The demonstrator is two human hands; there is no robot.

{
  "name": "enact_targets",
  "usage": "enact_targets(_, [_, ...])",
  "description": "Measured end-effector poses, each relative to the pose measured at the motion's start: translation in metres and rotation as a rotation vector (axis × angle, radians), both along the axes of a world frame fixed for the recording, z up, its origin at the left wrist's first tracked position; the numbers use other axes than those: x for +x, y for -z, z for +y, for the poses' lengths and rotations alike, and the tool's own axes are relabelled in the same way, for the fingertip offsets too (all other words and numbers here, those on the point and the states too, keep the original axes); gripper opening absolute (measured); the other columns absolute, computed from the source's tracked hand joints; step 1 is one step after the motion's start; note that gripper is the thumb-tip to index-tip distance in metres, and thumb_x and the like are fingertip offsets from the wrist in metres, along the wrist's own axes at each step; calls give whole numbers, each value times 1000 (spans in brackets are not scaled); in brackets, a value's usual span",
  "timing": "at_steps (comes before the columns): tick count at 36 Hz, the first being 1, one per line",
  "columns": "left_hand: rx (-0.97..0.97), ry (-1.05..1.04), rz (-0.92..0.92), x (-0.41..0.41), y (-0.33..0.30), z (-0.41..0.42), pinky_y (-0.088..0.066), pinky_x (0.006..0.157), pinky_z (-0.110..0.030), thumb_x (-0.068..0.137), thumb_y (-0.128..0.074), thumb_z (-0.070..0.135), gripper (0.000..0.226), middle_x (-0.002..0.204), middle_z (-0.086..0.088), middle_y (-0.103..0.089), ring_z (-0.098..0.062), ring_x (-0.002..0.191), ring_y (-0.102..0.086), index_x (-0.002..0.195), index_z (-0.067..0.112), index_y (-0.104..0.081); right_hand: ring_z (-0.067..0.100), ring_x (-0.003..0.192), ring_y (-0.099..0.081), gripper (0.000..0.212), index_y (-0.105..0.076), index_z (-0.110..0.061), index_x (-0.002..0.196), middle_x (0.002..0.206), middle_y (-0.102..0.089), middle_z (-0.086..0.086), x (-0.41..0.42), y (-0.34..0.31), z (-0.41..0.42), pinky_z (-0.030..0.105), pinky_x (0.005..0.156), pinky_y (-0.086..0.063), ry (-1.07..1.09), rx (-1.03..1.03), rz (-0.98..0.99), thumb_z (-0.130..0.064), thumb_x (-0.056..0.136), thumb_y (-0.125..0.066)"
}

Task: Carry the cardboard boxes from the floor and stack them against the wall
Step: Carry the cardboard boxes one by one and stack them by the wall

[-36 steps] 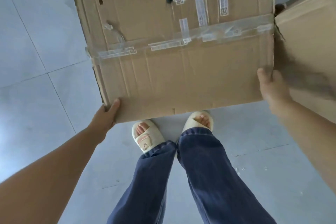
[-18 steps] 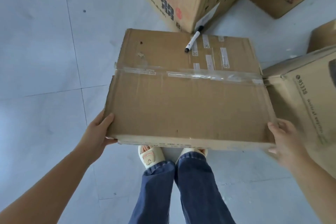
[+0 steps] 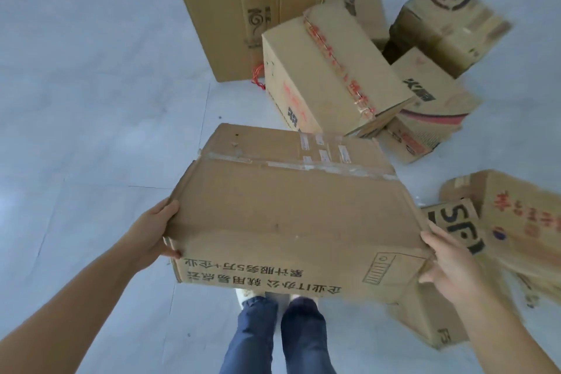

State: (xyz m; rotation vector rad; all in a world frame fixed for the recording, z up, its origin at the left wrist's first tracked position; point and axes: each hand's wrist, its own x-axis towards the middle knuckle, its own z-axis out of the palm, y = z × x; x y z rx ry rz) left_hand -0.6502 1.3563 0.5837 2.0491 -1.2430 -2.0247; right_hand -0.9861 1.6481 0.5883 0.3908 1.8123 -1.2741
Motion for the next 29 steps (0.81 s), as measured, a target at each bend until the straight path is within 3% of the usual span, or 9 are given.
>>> enact_targets(3, [-68, -91, 33, 24, -46, 16, -50, 82, -63, 102, -37, 31, 35, 133, 2, -51, -26, 123, -46, 136, 27, -46, 24, 103, -64, 36, -51, -15, 136, 123, -65, 6, 5, -35, -10, 60, 87, -47, -30, -35, 7, -12, 101, -41])
enact_targets(6, [-137, -198, 59, 50, -77, 35, -52, 77, -59, 102, -39, 31, 35, 134, 2, -51, -27, 122, -47, 136, 26, -45, 25, 101, -61, 29, -61, -15, 118, 113, -65, 7, 13, -65, -25, 58, 86, -45, -116, -117, 41, -8, 101, -39])
enact_targets(9, [-208, -316, 73, 76, -101, 55, -53, 76, -57, 102, -39, 28, 38, 132, 3, -53, -23, 118, -50, 139, 22, -45, 28, 109, -59, 39, -49, -14, 138, 126, -61, 8, 18, -85, -41, 61, 94, -41, -159, -171, 78, -8, 99, -43])
enact_targets(13, [-312, -464, 66, 101, -128, 83, -55, 57, -36, 102, -40, 13, 26, 100, 17, -52, -2, 86, -50, 125, 24, -45, 18, 92, -62, 42, -49, -21, 137, 110, -65, 2, 34, -115, -69, 31, 59, -56, -240, -240, 81, -4, 99, -43])
enact_targets(15, [-331, -546, 85, 114, -139, 91, -57, 48, -30, 101, -41, 13, 26, 108, 12, -52, -11, 99, -50, 125, 24, -46, 20, 92, -62, 41, -50, -19, 137, 121, -62, 7, 43, -125, -85, 24, 49, -52, -310, -266, 87, -5, 99, -44])
enact_targets(18, [-335, -685, 105, 141, -146, 96, -55, 66, -52, 101, -41, 20, 33, 121, 5, -49, -20, 112, -45, 134, 20, -46, 28, 114, -57, 43, -50, -19, 138, 132, -56, 9, 56, -133, -113, 39, 73, -52, -347, -266, 104, -4, 97, -48])
enact_targets(20, [-353, -728, 103, 160, -149, 97, -50, 76, -54, 101, -42, 21, 31, 124, 4, -49, -21, 113, -45, 132, 22, -48, 27, 110, -59, 45, -49, -17, 139, 122, -60, 7, 68, -140, -134, 43, 82, -48, -370, -276, 96, -1, 97, -47])
enact_targets(26, [-390, -842, 112, 222, -152, 81, -55, 66, -54, 101, -42, 23, 35, 126, 3, -50, -23, 113, -47, 136, 22, -46, 12, 77, -62, 43, -50, -14, 137, 87, -71, -7, 124, -156, -207, 24, 53, -45, -480, -321, 100, 1, 97, -43])
enact_targets(29, [-405, -885, 127, 259, -150, 62, -57, 55, -49, 101, -42, 24, 36, 129, 2, -49, -24, 117, -47, 138, 22, -45, 18, 95, -61, 42, -53, -16, 135, 123, -63, 1, 159, -157, -246, 30, 63, -42, -547, -349, 125, 0, 97, -43])
